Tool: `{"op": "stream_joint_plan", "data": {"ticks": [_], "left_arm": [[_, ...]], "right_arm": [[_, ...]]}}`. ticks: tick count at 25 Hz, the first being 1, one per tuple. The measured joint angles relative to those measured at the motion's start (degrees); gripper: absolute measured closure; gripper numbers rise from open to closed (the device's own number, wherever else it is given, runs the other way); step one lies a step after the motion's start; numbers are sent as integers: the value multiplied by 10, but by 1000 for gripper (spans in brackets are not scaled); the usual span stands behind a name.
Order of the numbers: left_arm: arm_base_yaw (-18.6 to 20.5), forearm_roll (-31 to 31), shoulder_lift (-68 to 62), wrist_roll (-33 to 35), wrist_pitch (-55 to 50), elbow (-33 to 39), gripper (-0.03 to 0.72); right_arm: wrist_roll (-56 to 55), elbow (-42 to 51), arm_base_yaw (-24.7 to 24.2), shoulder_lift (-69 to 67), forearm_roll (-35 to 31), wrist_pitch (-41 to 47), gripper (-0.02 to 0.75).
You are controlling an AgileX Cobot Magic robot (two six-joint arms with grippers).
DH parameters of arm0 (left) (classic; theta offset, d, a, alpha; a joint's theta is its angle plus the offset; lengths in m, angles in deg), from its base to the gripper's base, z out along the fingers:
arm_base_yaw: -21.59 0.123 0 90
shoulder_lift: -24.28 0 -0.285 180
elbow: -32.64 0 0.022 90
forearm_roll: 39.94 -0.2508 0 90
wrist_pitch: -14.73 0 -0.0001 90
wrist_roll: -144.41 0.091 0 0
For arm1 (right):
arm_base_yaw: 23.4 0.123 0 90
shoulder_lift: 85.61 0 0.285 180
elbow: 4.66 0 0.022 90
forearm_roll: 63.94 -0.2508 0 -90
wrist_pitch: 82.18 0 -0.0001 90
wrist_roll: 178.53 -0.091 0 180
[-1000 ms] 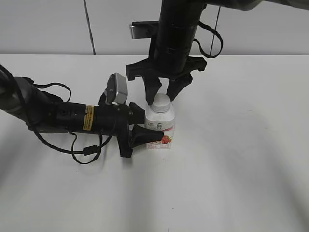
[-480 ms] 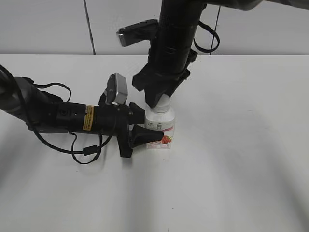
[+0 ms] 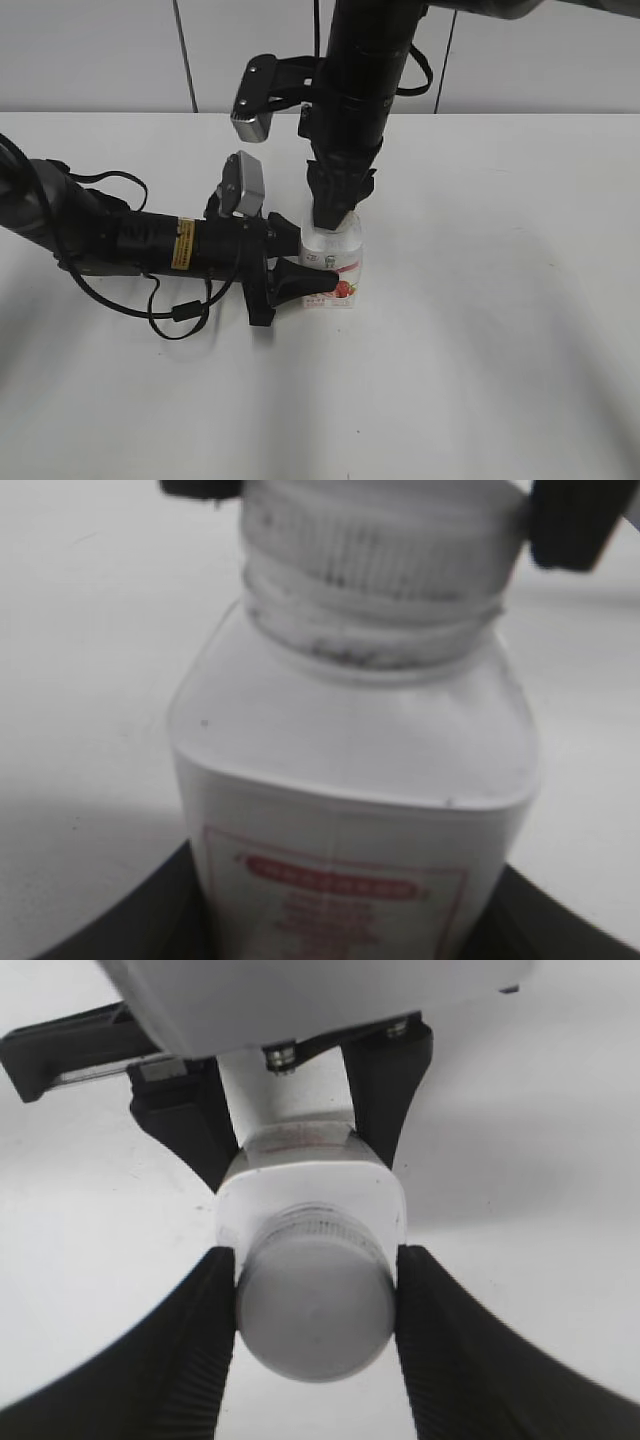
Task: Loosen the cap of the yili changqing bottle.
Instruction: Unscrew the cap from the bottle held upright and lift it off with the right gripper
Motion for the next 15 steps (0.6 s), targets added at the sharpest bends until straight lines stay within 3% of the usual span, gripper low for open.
{"op": "stream_joint_plan", "data": {"ticks": [6,11,15], "left_arm": [[0,-1,0,0,0,0,323],[0,-2,0,0,1,0,323],[0,-2,0,0,1,0,323]], "right_arm": [[14,0,0,0,-1,1,347],[-20,0,0,0,11,0,212],[-35,0,0,9,13,0,178]]}}
